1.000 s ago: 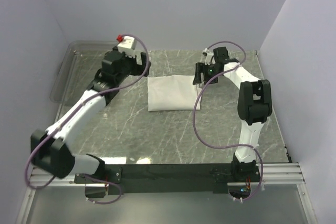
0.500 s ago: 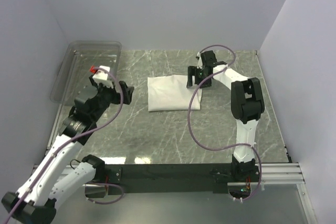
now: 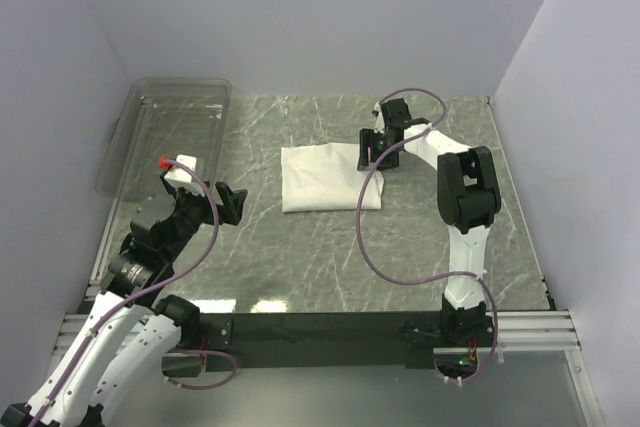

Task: Fold and stack the t-shirts
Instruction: Neatly place the folded tshirt to the corner

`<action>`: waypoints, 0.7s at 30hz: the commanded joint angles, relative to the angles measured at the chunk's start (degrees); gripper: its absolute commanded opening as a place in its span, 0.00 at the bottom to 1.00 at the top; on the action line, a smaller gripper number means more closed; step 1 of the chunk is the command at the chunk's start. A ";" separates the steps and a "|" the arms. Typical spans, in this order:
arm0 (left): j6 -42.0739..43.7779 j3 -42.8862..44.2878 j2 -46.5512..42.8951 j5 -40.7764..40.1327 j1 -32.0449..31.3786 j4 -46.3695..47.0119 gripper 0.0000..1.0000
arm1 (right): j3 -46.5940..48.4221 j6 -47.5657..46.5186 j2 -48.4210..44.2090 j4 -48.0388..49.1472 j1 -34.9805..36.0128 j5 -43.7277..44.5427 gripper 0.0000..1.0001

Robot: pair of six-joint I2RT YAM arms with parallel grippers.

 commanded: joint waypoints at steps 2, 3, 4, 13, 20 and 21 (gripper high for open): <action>-1.53 -1.14 -1.78 0.25 0.06 1.21 0.99 | 1.17 -1.32 0.92 -1.90 1.47 -6.17 0.57; -1.62 -1.23 -1.87 0.34 0.15 1.21 0.99 | 1.17 -1.40 0.92 -1.81 1.47 -6.78 0.50; -1.62 -1.32 -2.04 0.52 0.06 1.30 0.99 | 1.43 -1.84 1.18 -2.24 1.56 -6.96 0.46; -1.54 -1.58 -2.31 1.04 0.15 1.39 0.99 | 2.92 -6.93 0.92 -4.53 -0.20 -3.63 0.00; -1.45 -1.58 -2.40 1.83 0.15 1.56 0.99 | 4.24 -20.46 -1.28 -12.43 -8.19 0.22 0.00; -1.45 -1.67 -2.40 2.36 0.06 1.82 1.00 | 4.94 -23.35 -1.28 -14.27 -10.55 1.46 0.00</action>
